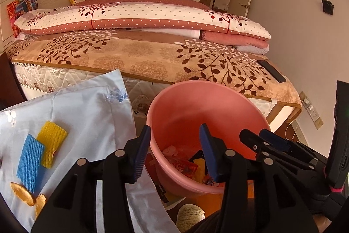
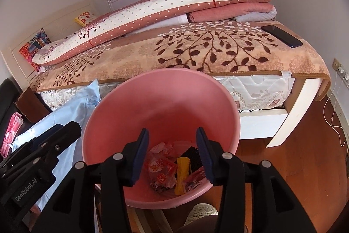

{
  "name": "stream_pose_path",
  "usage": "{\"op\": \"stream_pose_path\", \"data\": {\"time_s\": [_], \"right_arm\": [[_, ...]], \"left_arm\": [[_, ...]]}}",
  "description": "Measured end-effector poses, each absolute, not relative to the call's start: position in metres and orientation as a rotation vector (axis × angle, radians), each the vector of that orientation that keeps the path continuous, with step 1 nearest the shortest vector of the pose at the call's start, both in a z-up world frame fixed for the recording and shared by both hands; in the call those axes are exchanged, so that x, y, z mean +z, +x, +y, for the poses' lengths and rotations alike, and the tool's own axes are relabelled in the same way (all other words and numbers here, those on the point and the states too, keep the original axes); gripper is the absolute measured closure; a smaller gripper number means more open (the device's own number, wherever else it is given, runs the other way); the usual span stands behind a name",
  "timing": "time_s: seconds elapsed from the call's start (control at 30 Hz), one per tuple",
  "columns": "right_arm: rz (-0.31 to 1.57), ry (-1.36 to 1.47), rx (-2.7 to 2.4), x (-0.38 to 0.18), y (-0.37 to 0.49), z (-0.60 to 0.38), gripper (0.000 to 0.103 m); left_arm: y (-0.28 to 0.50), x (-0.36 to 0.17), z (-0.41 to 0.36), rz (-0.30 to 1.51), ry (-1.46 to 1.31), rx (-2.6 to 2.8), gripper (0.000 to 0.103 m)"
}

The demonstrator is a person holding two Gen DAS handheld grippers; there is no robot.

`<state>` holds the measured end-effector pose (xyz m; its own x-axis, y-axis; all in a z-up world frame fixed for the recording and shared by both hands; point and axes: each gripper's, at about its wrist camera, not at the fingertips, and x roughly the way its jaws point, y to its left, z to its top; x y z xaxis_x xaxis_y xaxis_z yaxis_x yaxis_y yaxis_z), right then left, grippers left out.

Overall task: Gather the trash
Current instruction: 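Open both tools to drop the wrappers into the pink bucket, then move both open tools back over the orange peels on the sheet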

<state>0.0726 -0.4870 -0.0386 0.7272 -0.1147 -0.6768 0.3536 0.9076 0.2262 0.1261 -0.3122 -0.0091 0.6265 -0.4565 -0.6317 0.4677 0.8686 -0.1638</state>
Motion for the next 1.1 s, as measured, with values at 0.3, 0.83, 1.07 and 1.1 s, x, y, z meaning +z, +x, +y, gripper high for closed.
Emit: {"op": "stream_pose_path", "data": {"time_s": [0.3,0.83,1.07,1.1], "right_arm": [[0.693,0.333,-0.248,-0.024,0.063,-0.470,0.058],[0.633,0.305,-0.127,-0.001,0.037,-0.404,0.058],[0.638,0.262,-0.034,0.000,0.037,-0.360,0.058],[0.642,0.255,-0.018,-0.001,0.037,-0.352,0.058]], "left_arm": [[0.114,0.003,-0.292,0.692,0.006,-0.510,0.056],[0.085,0.012,-0.218,0.649,0.022,-0.379,0.056],[0.080,0.013,-0.158,0.637,-0.008,-0.269,0.056],[0.081,0.012,-0.149,0.642,-0.014,-0.251,0.056]]}}
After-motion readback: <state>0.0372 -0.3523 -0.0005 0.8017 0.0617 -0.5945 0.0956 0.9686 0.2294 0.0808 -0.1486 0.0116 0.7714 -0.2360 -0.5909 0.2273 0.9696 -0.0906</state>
